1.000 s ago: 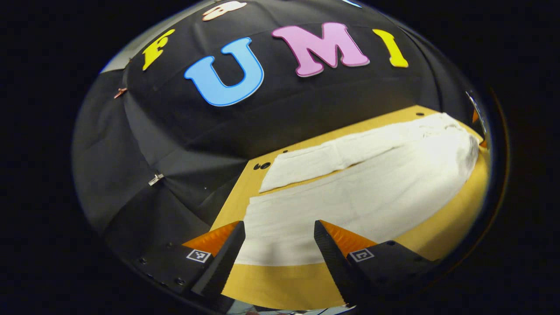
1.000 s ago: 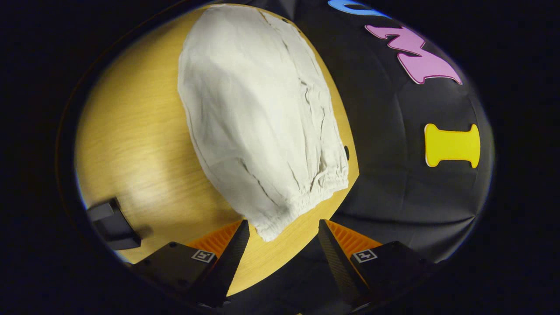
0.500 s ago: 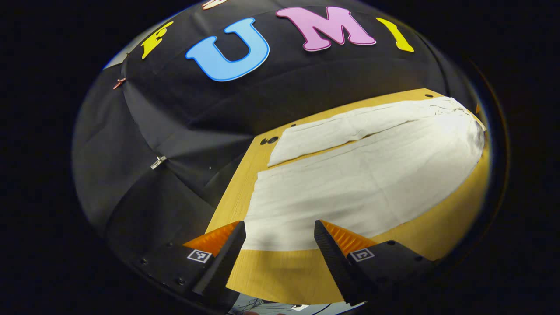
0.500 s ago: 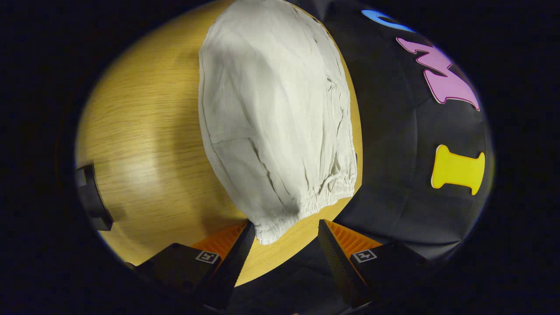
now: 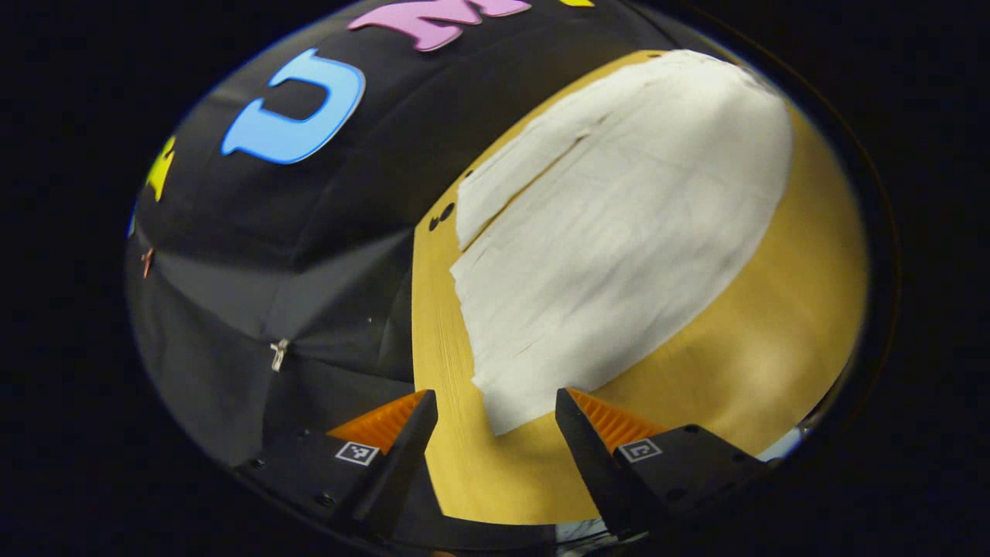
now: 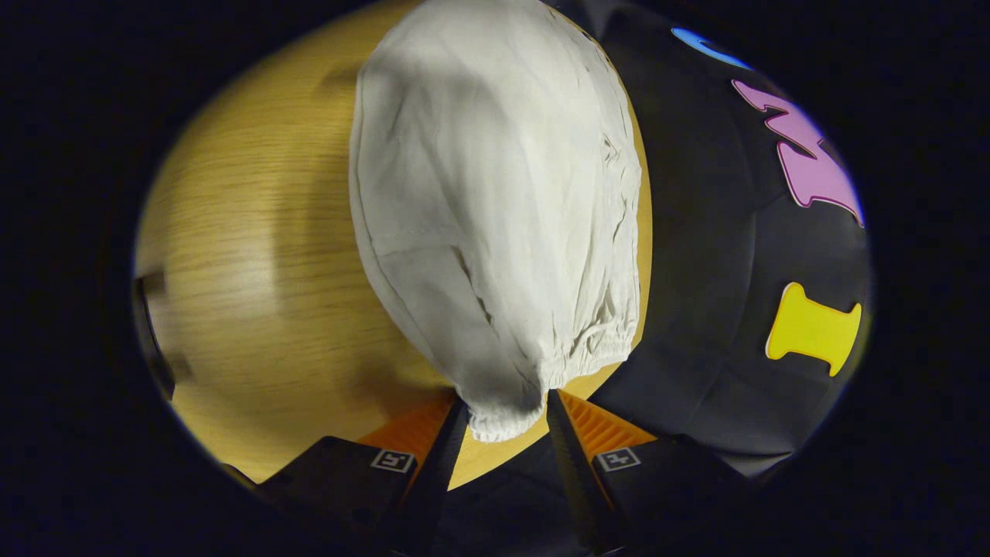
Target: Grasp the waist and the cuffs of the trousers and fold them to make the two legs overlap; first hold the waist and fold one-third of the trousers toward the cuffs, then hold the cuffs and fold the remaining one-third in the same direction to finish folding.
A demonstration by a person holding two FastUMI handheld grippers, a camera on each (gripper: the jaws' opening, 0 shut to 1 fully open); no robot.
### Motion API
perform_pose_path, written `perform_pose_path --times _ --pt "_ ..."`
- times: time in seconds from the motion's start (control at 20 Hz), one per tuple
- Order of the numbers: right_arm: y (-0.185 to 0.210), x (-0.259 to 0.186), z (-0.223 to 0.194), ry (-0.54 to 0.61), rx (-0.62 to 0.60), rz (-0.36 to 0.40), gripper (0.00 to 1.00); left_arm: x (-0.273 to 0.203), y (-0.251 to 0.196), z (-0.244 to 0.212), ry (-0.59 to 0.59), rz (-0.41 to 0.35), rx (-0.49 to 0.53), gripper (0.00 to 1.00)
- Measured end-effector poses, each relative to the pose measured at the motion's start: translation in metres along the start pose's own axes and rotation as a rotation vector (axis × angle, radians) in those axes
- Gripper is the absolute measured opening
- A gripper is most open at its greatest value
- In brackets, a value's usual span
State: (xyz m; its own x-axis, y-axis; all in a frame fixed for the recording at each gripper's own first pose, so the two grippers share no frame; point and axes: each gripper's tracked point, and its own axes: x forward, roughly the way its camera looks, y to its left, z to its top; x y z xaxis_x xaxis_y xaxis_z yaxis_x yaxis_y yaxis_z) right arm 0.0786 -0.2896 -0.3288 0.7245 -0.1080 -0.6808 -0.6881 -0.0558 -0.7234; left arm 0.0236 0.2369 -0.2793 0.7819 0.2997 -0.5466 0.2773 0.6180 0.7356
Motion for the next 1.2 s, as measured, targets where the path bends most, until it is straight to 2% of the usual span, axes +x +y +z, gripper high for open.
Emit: perform_pose_path --times 0.1,0.3,0.5,0.6,0.8,0.85,0.9,0.95,1.05,1.1,1.15,1.2 --pt "-0.001 0.001 0.000 0.005 -0.013 -0.003 0.70 0.007 0.005 -0.010 -0.006 -0.033 0.141 0.96" --pt "-0.003 0.001 0.001 -0.002 -0.043 -0.021 0.69 0.025 0.005 -0.029 0.017 -0.119 0.338 0.96" --pt "-0.003 0.001 0.001 -0.013 -0.065 -0.016 0.70 0.036 0.005 -0.030 -0.028 -0.180 0.577 0.95" --pt "-0.003 0.002 0.002 -0.019 -0.066 -0.019 0.70 0.044 0.004 -0.035 -0.035 -0.239 0.622 0.92" --pt "-0.004 0.003 0.001 -0.024 -0.055 -0.023 0.70 0.044 -0.001 -0.020 -0.088 -0.290 0.698 0.83" --pt "-0.004 0.004 0.001 -0.025 -0.050 -0.022 0.70 0.050 0.002 -0.016 -0.088 -0.298 0.707 0.87" --pt "-0.005 0.005 0.001 -0.025 -0.048 -0.024 0.70 0.057 0.004 -0.013 -0.086 -0.315 0.701 0.81" --pt "-0.006 0.005 0.002 -0.024 -0.048 -0.027 0.70 0.065 0.004 -0.013 -0.075 -0.342 0.690 0.80" --pt "-0.005 0.008 0.000 -0.020 -0.043 -0.018 0.70 0.066 0.002 -0.011 -0.065 -0.378 0.687 0.67" --pt "-0.002 0.009 0.000 -0.017 -0.037 -0.005 0.67 0.069 0.001 -0.011 -0.058 -0.393 0.692 0.59" --pt "-0.002 0.009 0.001 -0.015 -0.040 -0.002 0.63 0.072 -0.001 -0.009 -0.056 -0.406 0.692 0.55" --pt "-0.004 0.011 0.001 -0.016 -0.042 -0.003 0.60 0.073 -0.003 -0.010 -0.047 -0.416 0.687 0.45"
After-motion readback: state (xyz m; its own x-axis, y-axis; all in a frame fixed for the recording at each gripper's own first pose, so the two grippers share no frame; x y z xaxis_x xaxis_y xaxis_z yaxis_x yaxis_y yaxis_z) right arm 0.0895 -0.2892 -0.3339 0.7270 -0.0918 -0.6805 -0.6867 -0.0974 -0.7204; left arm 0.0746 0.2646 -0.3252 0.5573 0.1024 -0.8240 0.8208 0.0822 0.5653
